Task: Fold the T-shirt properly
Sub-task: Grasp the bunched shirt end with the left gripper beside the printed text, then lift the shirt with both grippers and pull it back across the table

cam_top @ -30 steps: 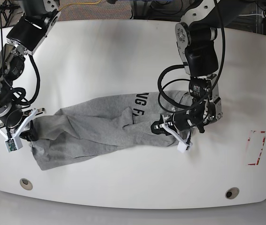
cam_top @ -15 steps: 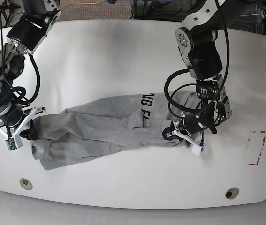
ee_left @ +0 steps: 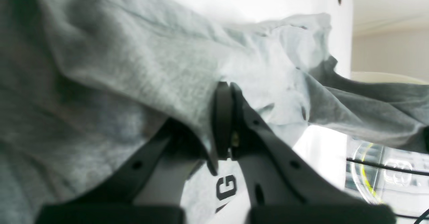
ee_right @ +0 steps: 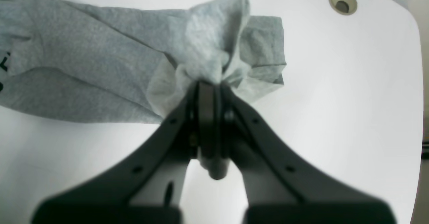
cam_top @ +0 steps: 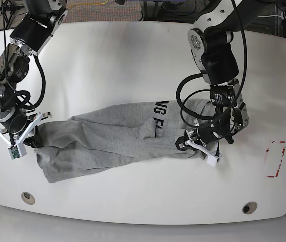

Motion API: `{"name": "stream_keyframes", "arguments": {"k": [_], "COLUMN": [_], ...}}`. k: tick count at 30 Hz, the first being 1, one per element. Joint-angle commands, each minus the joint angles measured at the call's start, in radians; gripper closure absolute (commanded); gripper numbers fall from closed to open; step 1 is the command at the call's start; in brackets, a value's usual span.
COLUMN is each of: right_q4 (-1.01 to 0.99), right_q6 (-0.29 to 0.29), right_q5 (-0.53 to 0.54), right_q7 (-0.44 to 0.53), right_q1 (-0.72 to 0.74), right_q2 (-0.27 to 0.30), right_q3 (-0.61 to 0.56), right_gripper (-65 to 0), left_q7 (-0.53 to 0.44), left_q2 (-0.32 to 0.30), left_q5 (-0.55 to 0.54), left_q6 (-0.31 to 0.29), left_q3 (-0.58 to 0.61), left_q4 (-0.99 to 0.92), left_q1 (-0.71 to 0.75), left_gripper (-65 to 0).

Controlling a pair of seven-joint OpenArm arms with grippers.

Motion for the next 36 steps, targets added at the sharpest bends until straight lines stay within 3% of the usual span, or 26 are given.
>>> {"name": "stream_keyframes", "arguments": {"k": [1, 17, 23, 36], "right_q4": [0.017, 0.019, 0.017, 0.012], "right_q6": [-0.002, -0.002, -0.002, -0.002], "right_q5": [0.015, -0.042, -0.043, -0.048], "right_q7": [0.027, 0.03, 0.03, 0.058], "right_q1": [0.022, 0.023, 0.023, 0.058], "right_q2": [0.018, 0.016, 0.007, -0.024], "right_q3": [0.003, -0.003, -0.003, -0.021], "right_gripper": [-1.9, -1.9, -1.9, -1.9], "left_q7": [-0.009, 0.034, 0.034, 0.034], "left_q2": [0.0, -0.018, -0.021, -0.138], "left_q5": [-0.026, -0.03, -0.089, -0.171], "left_q6": [0.018, 0.022, 0.022, 0.022], "left_q3": [0.004, 0.001, -0.029, 0.023], "left_q4": [0.063, 0.17, 0.19, 0.236], "left_q1": [-0.016, 0.033, 0.055, 0.033], "left_gripper": [0.0, 0.0, 0.0, 0.0]}}
